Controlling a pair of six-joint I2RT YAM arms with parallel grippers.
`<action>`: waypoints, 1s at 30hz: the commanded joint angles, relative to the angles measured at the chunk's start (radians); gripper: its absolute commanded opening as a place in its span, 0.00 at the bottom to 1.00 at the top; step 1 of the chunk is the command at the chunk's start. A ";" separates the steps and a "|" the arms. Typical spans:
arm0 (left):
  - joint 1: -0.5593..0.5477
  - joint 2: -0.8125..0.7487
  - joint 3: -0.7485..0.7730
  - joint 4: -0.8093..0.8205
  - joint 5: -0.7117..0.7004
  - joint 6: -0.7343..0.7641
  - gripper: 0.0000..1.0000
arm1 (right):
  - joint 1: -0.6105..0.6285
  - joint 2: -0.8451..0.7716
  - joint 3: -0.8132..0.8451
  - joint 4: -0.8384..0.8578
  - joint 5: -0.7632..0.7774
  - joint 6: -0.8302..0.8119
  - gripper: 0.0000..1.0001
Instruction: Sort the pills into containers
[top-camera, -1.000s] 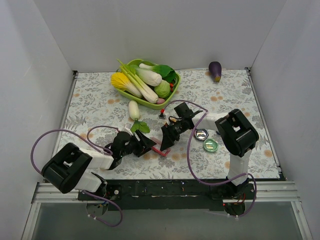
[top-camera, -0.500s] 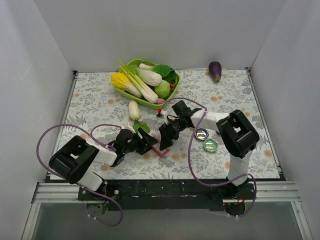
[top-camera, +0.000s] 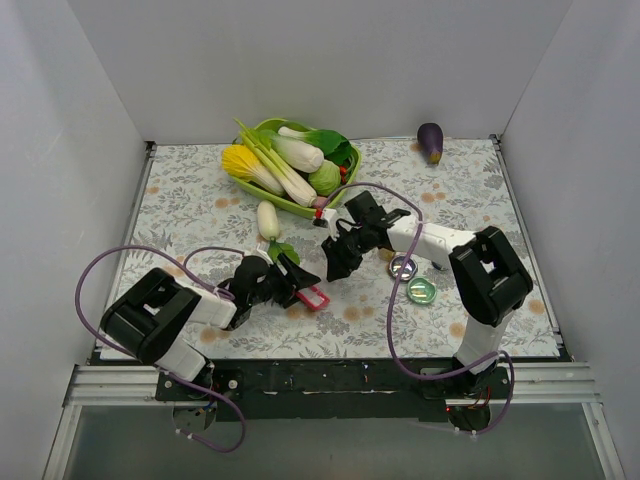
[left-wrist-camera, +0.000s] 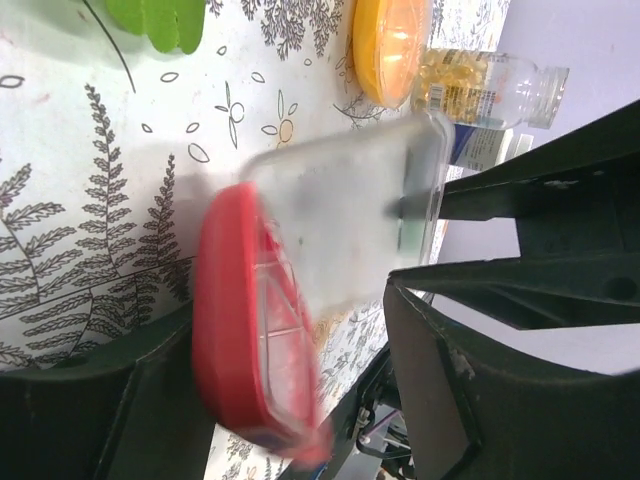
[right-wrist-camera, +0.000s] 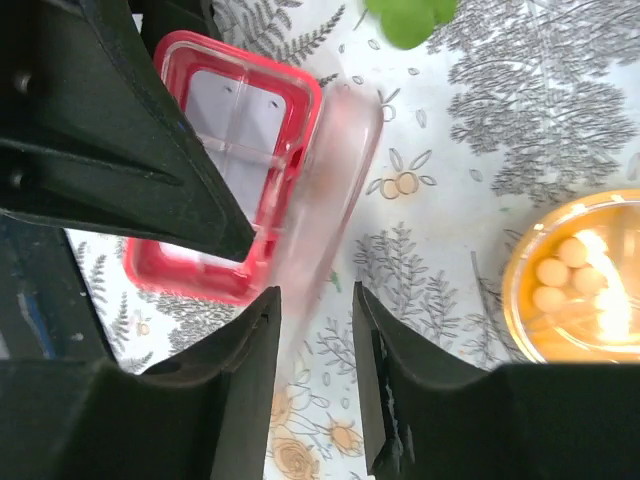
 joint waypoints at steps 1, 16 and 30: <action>0.005 0.064 -0.022 -0.222 -0.075 0.054 0.62 | 0.007 -0.049 0.009 -0.020 0.100 -0.046 0.38; 0.013 0.040 -0.051 -0.240 -0.064 0.079 0.64 | 0.007 -0.026 0.069 -0.049 0.096 -0.101 0.08; 0.033 -0.560 -0.050 -0.637 -0.154 0.267 0.91 | 0.034 -0.213 -0.055 -0.020 0.343 -0.313 0.06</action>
